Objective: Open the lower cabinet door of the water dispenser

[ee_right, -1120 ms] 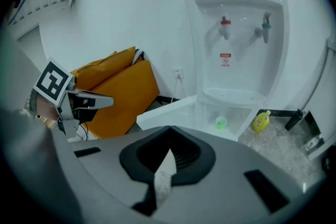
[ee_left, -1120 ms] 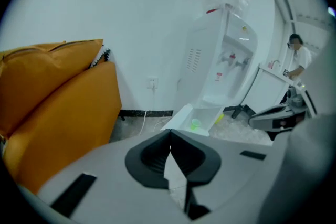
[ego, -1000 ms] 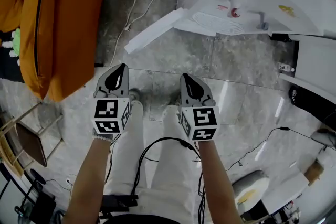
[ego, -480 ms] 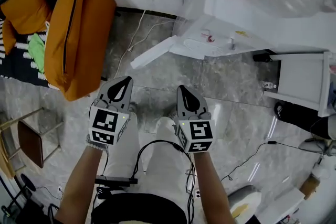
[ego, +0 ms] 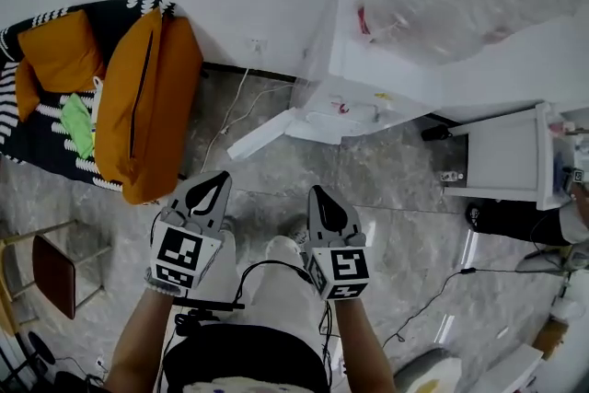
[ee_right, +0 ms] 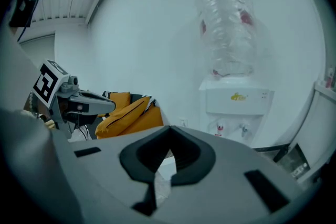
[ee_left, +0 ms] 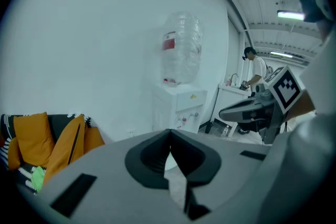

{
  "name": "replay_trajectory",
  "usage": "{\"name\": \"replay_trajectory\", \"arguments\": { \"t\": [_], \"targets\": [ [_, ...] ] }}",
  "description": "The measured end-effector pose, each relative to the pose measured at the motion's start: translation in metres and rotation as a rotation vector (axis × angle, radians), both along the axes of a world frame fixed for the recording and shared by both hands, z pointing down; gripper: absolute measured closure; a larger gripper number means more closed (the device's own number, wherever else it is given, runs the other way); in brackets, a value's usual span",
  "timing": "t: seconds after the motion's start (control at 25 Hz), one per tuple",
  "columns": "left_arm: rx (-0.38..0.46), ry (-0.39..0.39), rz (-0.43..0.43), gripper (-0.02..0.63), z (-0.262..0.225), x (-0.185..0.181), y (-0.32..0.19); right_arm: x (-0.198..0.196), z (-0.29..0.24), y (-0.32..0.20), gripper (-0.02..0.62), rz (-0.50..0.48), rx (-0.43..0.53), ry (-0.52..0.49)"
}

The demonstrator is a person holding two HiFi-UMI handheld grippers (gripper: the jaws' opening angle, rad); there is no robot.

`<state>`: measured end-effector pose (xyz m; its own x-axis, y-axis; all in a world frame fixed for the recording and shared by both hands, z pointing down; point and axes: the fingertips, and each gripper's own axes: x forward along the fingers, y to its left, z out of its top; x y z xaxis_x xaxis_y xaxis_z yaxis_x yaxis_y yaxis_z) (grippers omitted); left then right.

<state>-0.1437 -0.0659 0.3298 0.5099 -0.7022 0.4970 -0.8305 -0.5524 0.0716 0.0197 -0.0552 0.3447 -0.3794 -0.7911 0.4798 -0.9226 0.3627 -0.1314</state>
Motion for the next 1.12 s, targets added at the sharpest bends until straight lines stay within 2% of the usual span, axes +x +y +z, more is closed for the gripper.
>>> {"name": "replay_trajectory", "arguments": {
  "t": [0.32,0.56,0.8,1.12],
  "targets": [
    [0.085,0.028,0.056,0.594,-0.061,0.005,0.001,-0.002,-0.052,0.010,0.592,0.006,0.082,-0.008],
    [0.125,0.074,0.064,0.594,-0.097,-0.003,0.004,-0.010,-0.081,0.017,0.592,0.013,0.130,0.002],
    [0.166,0.089,0.072,0.594,-0.118,-0.012,0.009,-0.013,-0.107,0.025,0.592,0.018,0.189,0.012],
    [0.169,0.092,0.108,0.594,-0.127,-0.020,0.017,-0.009,-0.126,0.035,0.592,0.036,0.230,0.036]
  ]
}}
